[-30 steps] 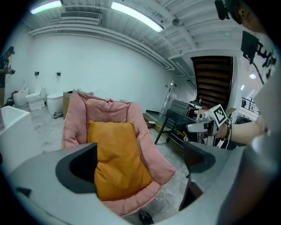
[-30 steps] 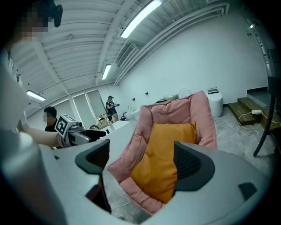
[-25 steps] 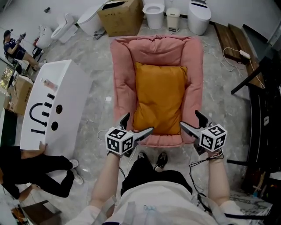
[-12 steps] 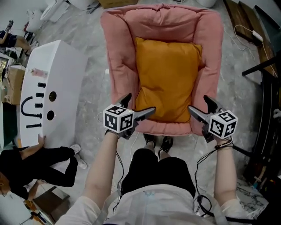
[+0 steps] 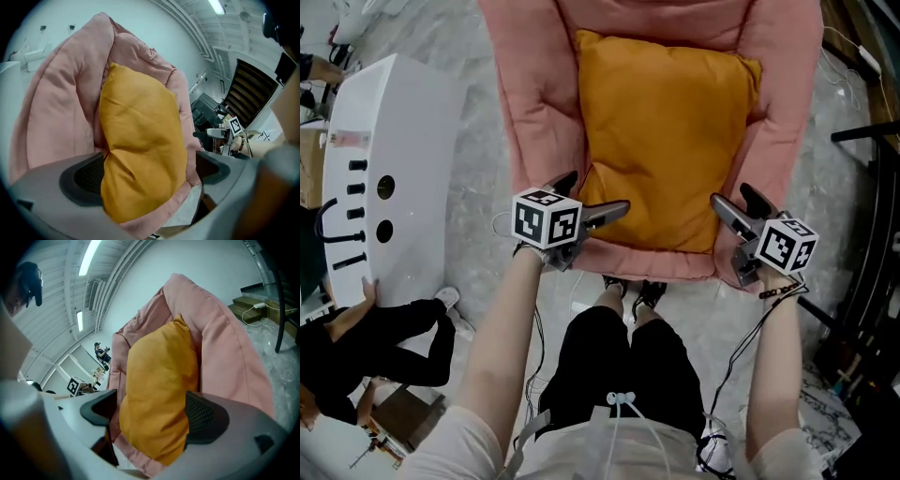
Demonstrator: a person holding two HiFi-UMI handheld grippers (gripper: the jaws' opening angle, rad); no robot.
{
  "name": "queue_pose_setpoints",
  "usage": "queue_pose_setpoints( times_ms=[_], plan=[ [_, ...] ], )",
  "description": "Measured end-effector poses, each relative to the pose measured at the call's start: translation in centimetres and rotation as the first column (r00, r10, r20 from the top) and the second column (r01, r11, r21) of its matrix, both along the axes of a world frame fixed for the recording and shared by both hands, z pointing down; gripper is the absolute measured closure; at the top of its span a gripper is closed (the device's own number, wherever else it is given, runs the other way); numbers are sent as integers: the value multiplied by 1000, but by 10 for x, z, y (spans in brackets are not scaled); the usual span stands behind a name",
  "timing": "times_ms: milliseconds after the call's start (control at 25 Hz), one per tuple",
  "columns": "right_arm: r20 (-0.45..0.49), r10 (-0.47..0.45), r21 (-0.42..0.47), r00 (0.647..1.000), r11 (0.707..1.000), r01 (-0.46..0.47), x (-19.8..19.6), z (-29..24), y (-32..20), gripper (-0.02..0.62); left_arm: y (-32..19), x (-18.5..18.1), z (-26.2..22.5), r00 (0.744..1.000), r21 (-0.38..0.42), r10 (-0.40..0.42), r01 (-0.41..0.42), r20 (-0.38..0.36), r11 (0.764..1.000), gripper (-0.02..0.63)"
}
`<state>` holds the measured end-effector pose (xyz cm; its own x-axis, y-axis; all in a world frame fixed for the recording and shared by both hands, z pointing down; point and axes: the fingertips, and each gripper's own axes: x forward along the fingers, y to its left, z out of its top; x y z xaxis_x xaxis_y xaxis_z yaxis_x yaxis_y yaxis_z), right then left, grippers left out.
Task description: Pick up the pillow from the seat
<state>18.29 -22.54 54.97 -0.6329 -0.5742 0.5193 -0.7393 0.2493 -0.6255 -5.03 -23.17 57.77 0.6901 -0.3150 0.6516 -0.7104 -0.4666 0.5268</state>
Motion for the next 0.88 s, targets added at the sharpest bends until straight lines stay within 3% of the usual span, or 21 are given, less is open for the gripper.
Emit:
queue_pose_setpoints(
  times_ms=[320, 520, 880],
  plan=[
    [10, -40, -33, 999, 999, 40, -12, 41, -10, 161, -19, 1, 39, 999, -59, -23, 21, -30, 998, 18],
    [-37, -85, -78, 996, 994, 82, -12, 68, -14, 161, -31, -3, 60, 1000, -69, 7, -7, 2, 998, 18],
    [49, -95, -174, 994, 979, 103, -20, 104, -35, 160, -36, 21, 97, 997, -195, -5, -10, -72, 981, 18]
  ],
)
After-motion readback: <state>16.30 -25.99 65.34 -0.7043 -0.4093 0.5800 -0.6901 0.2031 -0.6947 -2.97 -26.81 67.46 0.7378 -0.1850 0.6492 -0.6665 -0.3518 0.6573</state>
